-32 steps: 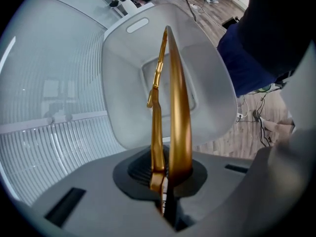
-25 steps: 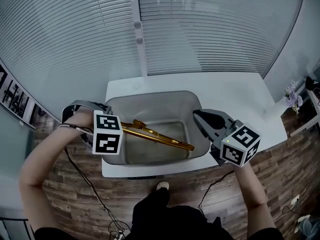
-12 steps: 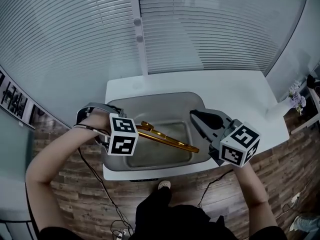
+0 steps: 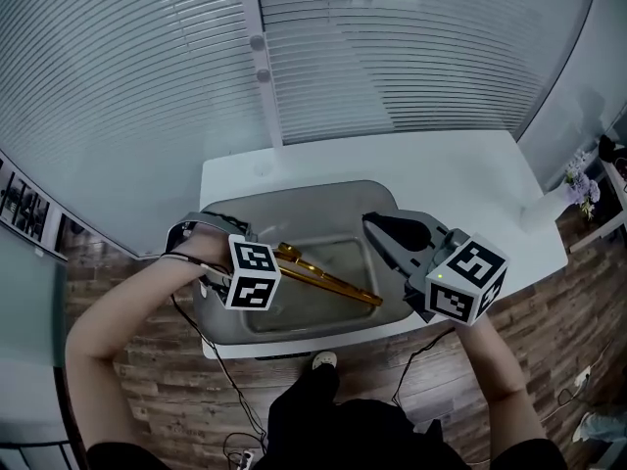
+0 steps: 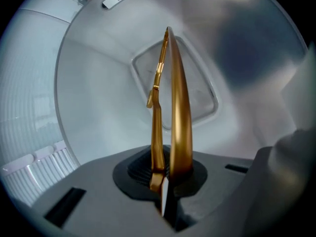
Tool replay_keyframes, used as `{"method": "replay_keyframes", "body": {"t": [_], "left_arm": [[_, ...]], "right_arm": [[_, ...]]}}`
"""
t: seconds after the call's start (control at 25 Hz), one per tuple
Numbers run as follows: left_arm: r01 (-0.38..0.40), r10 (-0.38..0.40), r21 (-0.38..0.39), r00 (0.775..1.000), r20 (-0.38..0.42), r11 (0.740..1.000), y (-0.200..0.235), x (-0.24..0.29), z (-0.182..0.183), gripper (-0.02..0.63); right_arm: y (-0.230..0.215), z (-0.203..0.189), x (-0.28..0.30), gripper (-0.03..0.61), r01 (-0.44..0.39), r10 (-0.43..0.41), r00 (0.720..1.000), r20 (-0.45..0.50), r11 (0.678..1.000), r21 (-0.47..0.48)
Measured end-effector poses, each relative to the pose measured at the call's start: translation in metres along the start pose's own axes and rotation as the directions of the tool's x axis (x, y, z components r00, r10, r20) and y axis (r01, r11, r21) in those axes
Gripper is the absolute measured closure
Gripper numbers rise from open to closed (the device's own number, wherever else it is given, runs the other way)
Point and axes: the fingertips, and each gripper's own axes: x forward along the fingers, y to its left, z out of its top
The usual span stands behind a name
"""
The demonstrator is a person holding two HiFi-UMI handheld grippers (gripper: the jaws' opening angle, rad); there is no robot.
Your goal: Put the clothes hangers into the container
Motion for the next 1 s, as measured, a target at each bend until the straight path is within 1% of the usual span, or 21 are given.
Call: {"method": "replay_keyframes", "body": {"t": [0.2, 0.32, 0.4, 0.52, 0.64, 0.72, 0.76, 0.92, 1.0], "left_arm": [[-0.057, 0.057, 0.036, 0.998, 0.007, 0.998, 0.004, 0.005, 0.005, 0.583], [-0.064, 0.064, 0.040, 0.998, 0.019, 0.997, 0.004, 0.007, 0.007, 0.581], [-0.027, 0.026, 0.033, 0.999, 0.031, 0.999, -0.001, 0.007, 0.009, 0.564], [0.079, -0.080, 0.031, 0.996, 0.041, 0.996, -0.017, 0.008, 0.012, 0.495], [0.129, -0.130, 0.060, 0.991, 0.024, 0.990, -0.028, 0.012, 0.011, 0.456], [0.163, -0.164, 0.057, 0.986, 0.015, 0.985, -0.033, 0.014, 0.009, 0.404], [0.179, -0.180, 0.054, 0.984, 0.013, 0.982, -0.036, 0.014, 0.008, 0.389], [0.228, -0.229, 0.034, 0.973, 0.030, 0.973, -0.040, 0.012, 0.007, 0.363], [0.278, -0.279, 0.015, 0.959, 0.052, 0.960, -0.043, 0.008, 0.006, 0.346]], "right_arm": [[-0.001, 0.001, -0.002, 0.551, 0.010, -0.011, 1.000, 0.015, 1.000, 0.014], [-0.002, 0.001, -0.002, 0.551, 0.016, -0.017, 1.000, 0.019, 1.000, 0.015], [-0.003, 0.001, -0.002, 0.551, 0.019, -0.019, 1.000, 0.020, 1.000, 0.016], [-0.003, 0.001, -0.003, 0.551, 0.016, -0.017, 1.000, 0.017, 1.000, 0.016], [-0.002, 0.001, -0.003, 0.551, 0.014, -0.014, 1.000, 0.016, 1.000, 0.010], [-0.001, 0.002, -0.003, 0.551, 0.015, -0.016, 1.000, 0.018, 1.000, 0.016], [-0.001, 0.002, -0.003, 0.551, 0.015, -0.016, 1.000, 0.020, 1.000, 0.019], [-0.001, 0.002, -0.004, 0.551, 0.017, -0.018, 1.000, 0.022, 1.000, 0.024], [-0.001, 0.003, -0.004, 0.551, 0.018, -0.019, 0.999, 0.026, 0.999, 0.028]]}}
